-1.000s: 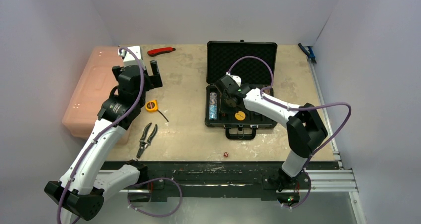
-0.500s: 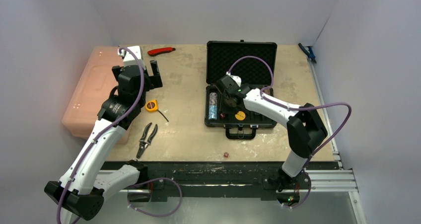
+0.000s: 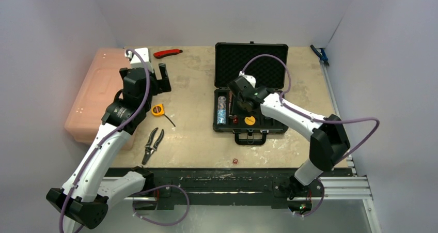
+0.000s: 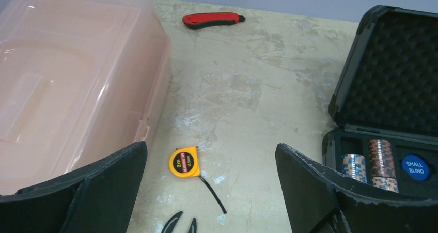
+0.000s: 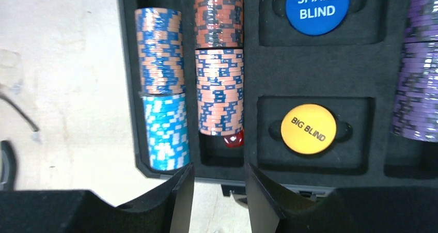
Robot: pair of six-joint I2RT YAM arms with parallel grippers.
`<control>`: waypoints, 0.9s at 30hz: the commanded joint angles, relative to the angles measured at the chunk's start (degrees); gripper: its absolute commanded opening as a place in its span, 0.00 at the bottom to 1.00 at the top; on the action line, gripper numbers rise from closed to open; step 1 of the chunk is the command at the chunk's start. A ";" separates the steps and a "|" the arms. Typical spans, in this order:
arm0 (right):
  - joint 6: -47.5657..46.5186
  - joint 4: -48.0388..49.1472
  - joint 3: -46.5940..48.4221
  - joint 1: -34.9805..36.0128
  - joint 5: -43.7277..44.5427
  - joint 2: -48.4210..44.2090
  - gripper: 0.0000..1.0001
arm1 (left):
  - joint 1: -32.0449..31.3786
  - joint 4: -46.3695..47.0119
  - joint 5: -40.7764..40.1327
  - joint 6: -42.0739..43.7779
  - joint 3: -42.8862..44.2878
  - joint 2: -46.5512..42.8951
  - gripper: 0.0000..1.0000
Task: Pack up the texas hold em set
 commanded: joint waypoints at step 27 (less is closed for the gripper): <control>-2.68 -3.84 -13.87 -3.13 14.60 -26.53 0.96 | -23.96 -5.62 25.78 -5.09 -7.55 6.23 0.77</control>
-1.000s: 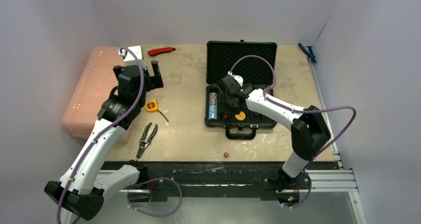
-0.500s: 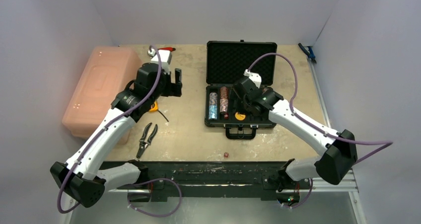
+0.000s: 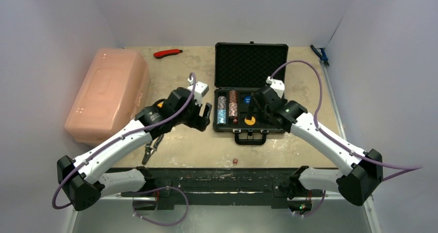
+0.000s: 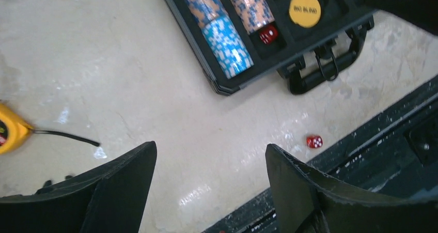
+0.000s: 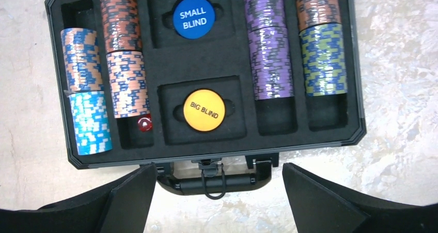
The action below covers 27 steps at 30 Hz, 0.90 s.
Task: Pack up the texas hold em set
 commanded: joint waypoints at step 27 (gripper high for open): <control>11.97 -5.35 -4.79 -1.20 16.01 -14.77 0.99 | -32.69 8.29 -10.04 -19.67 -1.57 20.12 0.67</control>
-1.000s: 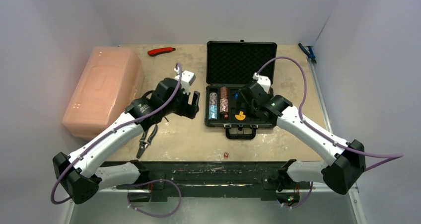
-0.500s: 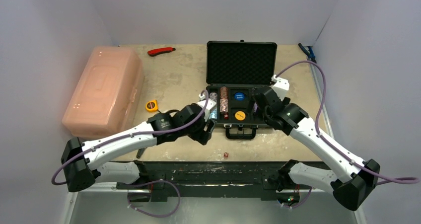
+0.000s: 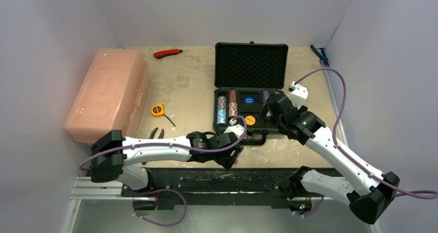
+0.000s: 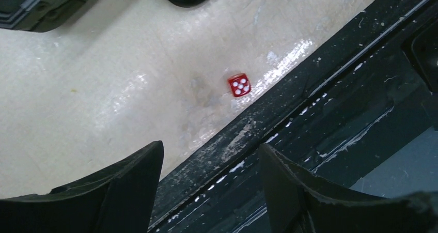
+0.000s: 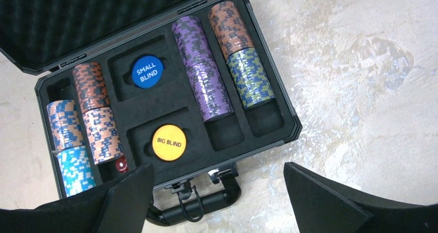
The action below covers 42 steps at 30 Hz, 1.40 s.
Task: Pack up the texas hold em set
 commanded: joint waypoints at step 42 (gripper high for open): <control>9.34 -5.85 1.97 -0.21 3.62 -10.92 0.99 | -4.22 -1.61 -9.32 -12.55 15.41 23.53 0.35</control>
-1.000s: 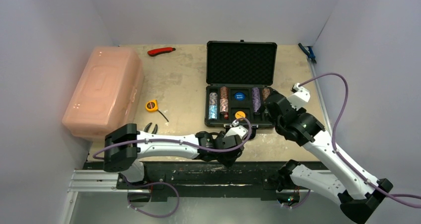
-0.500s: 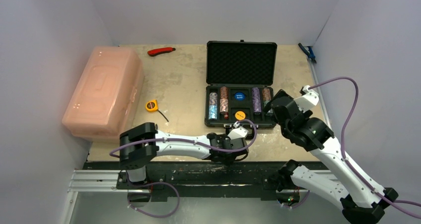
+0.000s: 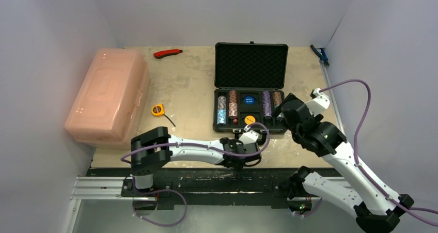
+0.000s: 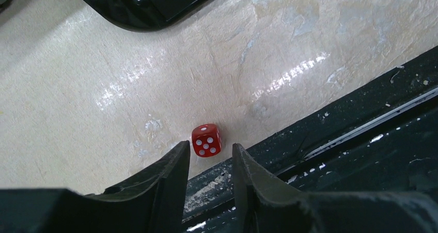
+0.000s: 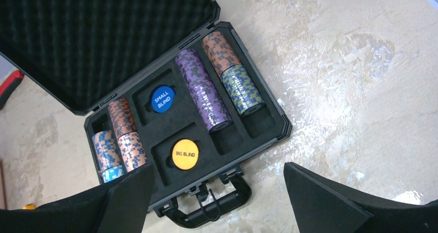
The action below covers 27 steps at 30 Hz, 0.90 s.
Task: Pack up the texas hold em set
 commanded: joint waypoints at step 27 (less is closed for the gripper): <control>-0.40 1.21 -0.63 -0.27 0.61 -0.45 0.99 | 1.51 -0.78 -2.14 -2.04 1.56 -0.22 0.00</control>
